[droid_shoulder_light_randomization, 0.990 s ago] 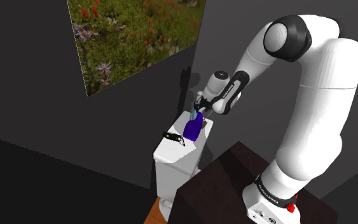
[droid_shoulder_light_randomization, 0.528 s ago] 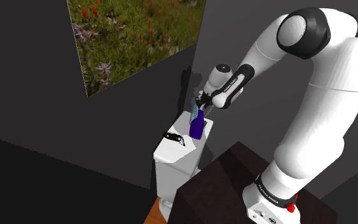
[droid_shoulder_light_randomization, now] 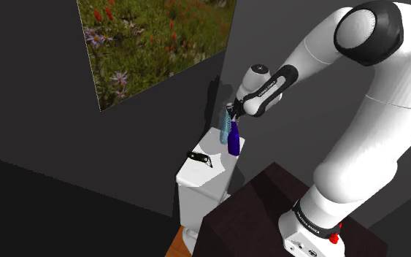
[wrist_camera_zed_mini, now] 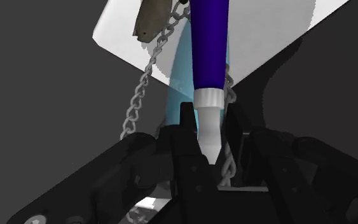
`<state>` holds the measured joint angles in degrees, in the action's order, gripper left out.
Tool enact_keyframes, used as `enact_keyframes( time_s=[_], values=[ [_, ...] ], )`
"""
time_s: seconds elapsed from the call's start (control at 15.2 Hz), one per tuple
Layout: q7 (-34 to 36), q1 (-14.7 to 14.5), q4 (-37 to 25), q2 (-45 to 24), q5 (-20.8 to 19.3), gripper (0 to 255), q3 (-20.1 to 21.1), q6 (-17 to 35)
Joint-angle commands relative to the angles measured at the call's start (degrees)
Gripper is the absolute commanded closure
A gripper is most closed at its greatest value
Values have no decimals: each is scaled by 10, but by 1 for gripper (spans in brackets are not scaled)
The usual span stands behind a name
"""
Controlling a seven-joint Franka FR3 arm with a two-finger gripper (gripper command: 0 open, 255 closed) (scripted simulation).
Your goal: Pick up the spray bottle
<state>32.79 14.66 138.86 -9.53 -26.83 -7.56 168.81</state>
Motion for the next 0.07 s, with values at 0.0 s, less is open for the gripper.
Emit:
enact_keyframes(
  time_s=[0.0],
  values=[
    [-2,1,2,5,3,255,1,-4]
  ],
)
